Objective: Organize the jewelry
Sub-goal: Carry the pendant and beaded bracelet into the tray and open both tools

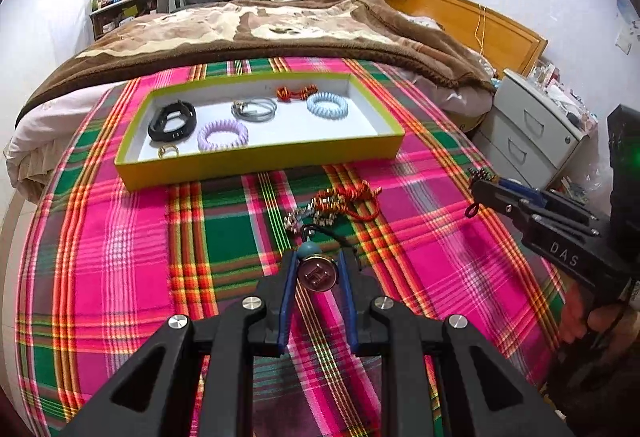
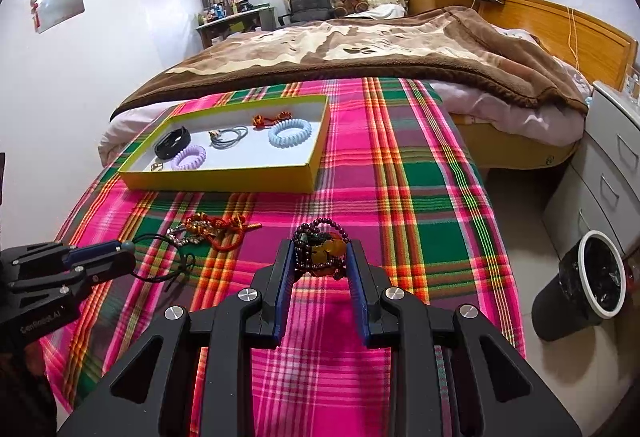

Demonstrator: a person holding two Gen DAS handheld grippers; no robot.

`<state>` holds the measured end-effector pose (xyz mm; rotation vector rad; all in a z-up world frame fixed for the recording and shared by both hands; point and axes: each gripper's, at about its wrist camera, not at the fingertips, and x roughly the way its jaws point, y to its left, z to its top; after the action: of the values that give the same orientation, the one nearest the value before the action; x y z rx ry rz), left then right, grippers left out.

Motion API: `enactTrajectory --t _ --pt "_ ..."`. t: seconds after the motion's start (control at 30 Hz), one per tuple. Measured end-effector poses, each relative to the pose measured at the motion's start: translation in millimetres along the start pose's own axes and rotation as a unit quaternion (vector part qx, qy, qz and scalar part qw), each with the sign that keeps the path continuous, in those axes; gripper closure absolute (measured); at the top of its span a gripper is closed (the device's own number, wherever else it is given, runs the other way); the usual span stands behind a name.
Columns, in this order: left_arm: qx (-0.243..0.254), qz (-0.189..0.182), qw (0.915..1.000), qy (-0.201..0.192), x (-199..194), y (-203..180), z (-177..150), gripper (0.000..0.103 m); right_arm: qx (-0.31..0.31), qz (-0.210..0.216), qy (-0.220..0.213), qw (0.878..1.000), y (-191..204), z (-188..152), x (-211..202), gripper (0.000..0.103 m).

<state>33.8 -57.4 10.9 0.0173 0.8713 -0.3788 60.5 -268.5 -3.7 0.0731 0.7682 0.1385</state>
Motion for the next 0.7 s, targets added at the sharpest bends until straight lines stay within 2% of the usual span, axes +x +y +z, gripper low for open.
enactTrajectory --t 0.3,0.7 --pt "-0.012 0.001 0.9995 -0.03 -18.7 16.5 13.0 0.081 -0.007 0.004 -0.014 1.0 9.6 10.4 -6.3 0.076" --pt "-0.026 0.012 0.9982 -0.052 -13.9 43.1 52.0 0.081 -0.017 0.02 -0.016 1.0 22.4 33.4 6.8 0.076"
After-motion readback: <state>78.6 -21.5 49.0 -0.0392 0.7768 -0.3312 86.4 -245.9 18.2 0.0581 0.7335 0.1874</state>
